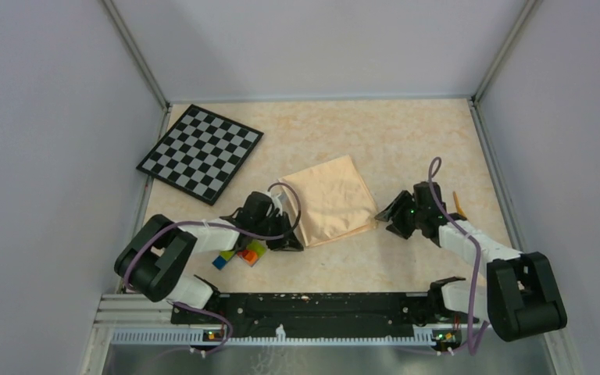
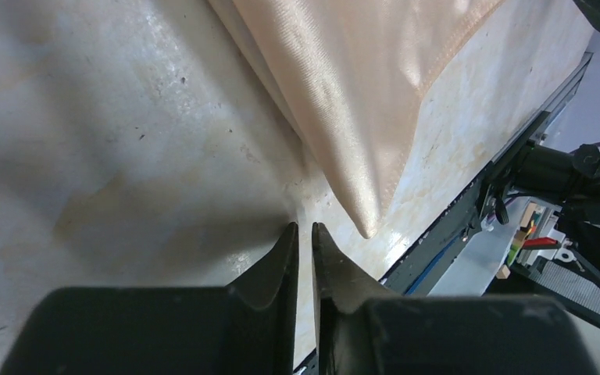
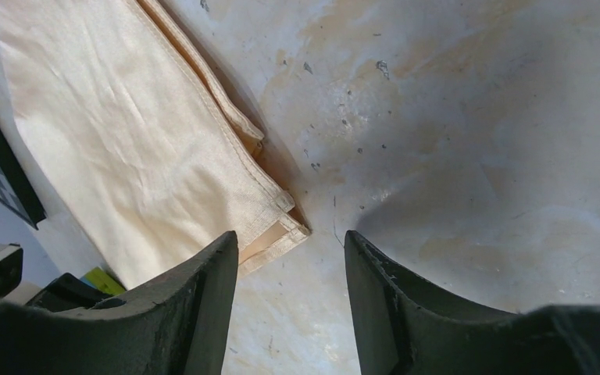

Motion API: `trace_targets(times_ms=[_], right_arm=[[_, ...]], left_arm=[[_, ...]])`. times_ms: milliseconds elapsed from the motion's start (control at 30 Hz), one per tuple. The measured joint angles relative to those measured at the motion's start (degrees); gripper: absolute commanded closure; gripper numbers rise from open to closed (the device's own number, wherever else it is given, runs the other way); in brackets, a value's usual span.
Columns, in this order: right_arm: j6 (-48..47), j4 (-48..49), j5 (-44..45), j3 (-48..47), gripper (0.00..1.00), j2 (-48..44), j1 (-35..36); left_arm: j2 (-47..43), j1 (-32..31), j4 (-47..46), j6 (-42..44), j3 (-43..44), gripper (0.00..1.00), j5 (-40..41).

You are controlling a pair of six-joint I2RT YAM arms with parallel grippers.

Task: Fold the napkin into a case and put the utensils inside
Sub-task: Pick up the square-folded napkin from the center of the board.

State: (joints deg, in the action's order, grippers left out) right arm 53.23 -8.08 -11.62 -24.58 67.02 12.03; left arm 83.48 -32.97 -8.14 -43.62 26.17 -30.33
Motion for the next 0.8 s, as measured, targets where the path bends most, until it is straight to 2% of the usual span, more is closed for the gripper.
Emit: trace_targets(times_ms=[133,167,233,267,333,500,567,800], right_arm=[[-0.33,-0.24,-0.07,0.00,0.49,0.55,0.68],[-0.35,-0.20,-0.09,0.00,0.49,0.72,0.83],[-0.42,-0.09,-0.24,0.00,0.49,1.22,0.98],[-0.52,-0.09,-0.33,-0.13,0.49,1.40,0.98],[-0.74,0.00,-0.31,-0.33,0.49,1.64,0.98],[-0.76,-0.07,-0.13,-0.63,0.49,1.77,0.98],[-0.76,-0.02,-0.02,-0.66,0.49,1.77,0.98],[-0.74,-0.04,0.35,-0.74,0.50,2.05,0.98]], left_arm=[[0.44,-0.02,-0.11,0.72,-0.17,0.98,-0.28],[0.44,-0.02,-0.33,0.90,-0.37,0.98,-0.26],[0.44,-0.02,-0.55,1.03,-0.70,0.84,-0.52],[0.37,-0.04,-0.66,1.18,-0.76,0.70,-0.74],[-0.55,-0.11,-0.90,1.09,-1.22,0.52,-1.53],[-6.95,-0.31,0.63,0.09,-1.97,0.21,-1.55],[-8.11,-0.39,0.22,-1.64,-1.99,0.20,-1.46],[-5.05,-1.92,-0.70,-8.46,-1.22,0.36,1.66]])
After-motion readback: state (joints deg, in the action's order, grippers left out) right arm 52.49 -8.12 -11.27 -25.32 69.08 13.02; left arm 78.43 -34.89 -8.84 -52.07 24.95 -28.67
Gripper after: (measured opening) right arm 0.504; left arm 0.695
